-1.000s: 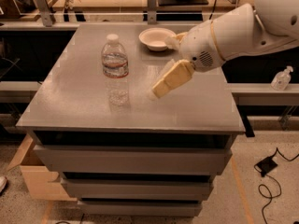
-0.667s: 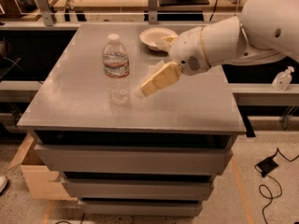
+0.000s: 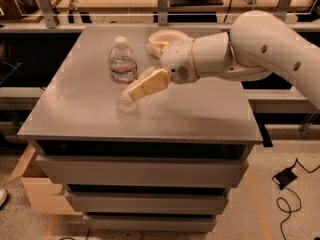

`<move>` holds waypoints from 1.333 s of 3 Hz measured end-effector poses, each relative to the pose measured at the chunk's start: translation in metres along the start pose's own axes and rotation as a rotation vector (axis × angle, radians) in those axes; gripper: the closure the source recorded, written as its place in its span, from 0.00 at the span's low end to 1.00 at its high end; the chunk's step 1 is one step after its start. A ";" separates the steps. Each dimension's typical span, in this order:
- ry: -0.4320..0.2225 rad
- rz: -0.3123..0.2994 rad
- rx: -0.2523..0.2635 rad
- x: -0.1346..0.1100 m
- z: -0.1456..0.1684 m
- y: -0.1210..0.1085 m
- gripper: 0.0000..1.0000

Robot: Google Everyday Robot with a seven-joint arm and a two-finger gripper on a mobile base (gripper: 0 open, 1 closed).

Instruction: Knock water bottle over

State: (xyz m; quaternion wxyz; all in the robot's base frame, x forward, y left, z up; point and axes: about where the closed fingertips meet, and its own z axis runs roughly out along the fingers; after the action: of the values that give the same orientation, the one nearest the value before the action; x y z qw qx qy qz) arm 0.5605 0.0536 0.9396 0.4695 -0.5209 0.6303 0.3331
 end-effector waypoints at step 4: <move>-0.149 0.005 -0.064 -0.018 0.046 0.009 0.17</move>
Offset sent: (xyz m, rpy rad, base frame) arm 0.0054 0.0435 0.0026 0.1480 -0.0111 0.0517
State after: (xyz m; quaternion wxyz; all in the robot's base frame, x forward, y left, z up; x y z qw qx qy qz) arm 0.5636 0.1039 0.9403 0.4974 -0.5081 0.5837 0.3922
